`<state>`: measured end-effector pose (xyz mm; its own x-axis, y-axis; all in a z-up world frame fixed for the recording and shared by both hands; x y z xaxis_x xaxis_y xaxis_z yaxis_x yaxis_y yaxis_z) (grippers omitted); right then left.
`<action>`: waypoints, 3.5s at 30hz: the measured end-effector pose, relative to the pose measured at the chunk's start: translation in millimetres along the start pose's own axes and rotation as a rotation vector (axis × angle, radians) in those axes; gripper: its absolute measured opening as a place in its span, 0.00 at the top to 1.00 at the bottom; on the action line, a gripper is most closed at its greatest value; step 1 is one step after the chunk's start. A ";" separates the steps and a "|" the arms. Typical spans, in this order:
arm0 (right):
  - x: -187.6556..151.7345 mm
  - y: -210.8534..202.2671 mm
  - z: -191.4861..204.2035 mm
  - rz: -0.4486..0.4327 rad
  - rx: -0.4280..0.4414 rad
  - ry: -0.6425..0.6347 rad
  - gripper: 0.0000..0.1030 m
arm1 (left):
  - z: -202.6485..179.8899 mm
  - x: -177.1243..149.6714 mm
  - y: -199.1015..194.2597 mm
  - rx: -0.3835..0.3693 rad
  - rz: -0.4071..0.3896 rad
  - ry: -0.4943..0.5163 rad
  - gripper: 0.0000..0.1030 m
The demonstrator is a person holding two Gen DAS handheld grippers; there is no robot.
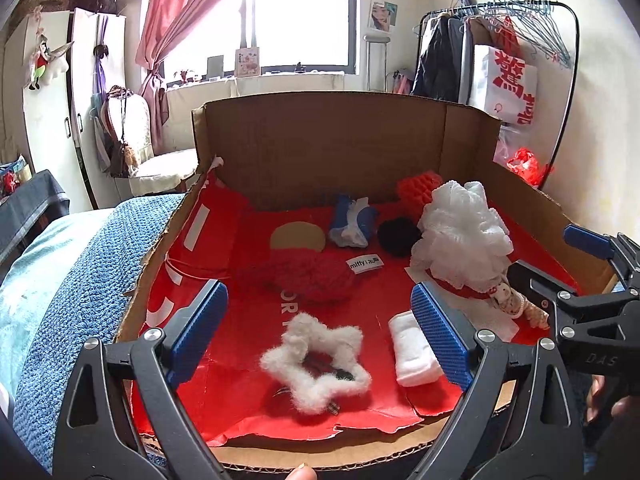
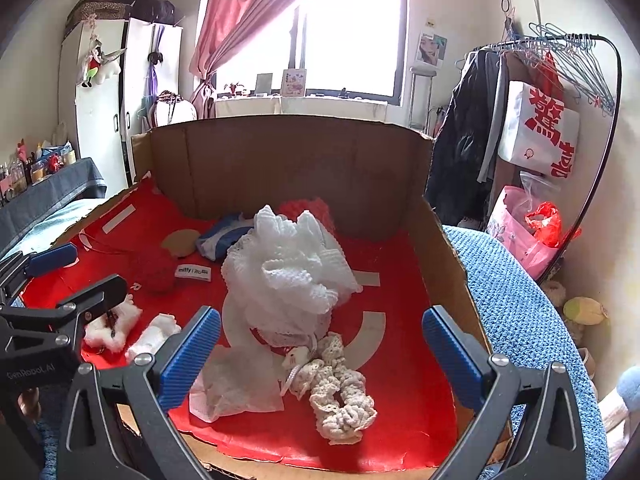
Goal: Organize soft objects
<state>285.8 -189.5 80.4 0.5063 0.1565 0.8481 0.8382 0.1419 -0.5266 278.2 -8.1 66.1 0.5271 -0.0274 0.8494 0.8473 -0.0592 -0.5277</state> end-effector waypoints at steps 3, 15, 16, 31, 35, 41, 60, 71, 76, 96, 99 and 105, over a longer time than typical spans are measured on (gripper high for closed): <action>-1.2 0.6 0.2 0.003 -0.003 0.001 0.00 | 1.0 -1.3 -0.7 0.002 0.006 0.006 0.09; -2.1 0.0 -0.1 -0.001 -0.010 0.006 0.00 | 1.9 -2.0 -2.6 -0.009 0.001 0.014 0.09; -2.1 0.0 -0.1 -0.001 -0.011 0.005 0.00 | 2.5 -2.1 -2.4 -0.009 0.002 0.012 0.09; -2.3 2.2 -1.7 0.012 -0.014 0.009 0.00 | 2.7 -3.4 -0.9 -0.007 0.009 0.012 0.09; -2.1 2.1 -1.6 0.009 -0.015 0.011 0.00 | 2.7 -3.2 -1.1 -0.007 0.008 0.012 0.09; -2.8 3.2 -2.3 0.013 -0.015 0.012 0.00 | 2.8 -3.2 -1.1 -0.007 0.009 0.012 0.09; -3.8 4.1 -3.8 0.017 -0.017 0.013 0.00 | 3.3 -3.4 -0.9 -0.007 0.009 0.015 0.09; -3.5 3.9 -3.3 0.017 -0.018 0.013 0.00 | 4.4 -5.8 0.1 -0.004 0.012 0.013 0.09; -3.4 3.8 -2.9 0.017 -0.018 0.012 0.00 | 4.1 -5.2 0.1 -0.005 0.013 0.015 0.09; -3.7 3.9 -2.8 0.018 -0.018 0.012 0.00 | 4.2 -5.0 0.0 -0.004 0.014 0.016 0.09; -4.1 4.0 -2.9 0.018 -0.019 0.011 0.00 | 5.0 -6.2 0.1 -0.004 0.014 0.015 0.09; -3.8 3.9 -2.8 0.017 -0.020 0.011 0.00 | 4.4 -5.4 0.1 -0.003 0.013 0.016 0.09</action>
<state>287.7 -192.2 75.3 0.5223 0.1481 0.8398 0.8334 0.1199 -0.5395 275.8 -3.6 61.4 0.5373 -0.0443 0.8422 0.8399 -0.0621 -0.5391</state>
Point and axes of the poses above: each gripper's, at about its wrist camera, not at the fingertips, and y roughly the way its jaws point, z to its left, x to its top, the point moved 5 cm from there along y, roughly the way its jaws point, and after that the axes turned 1 degree about -y, right-handed, at the moved point
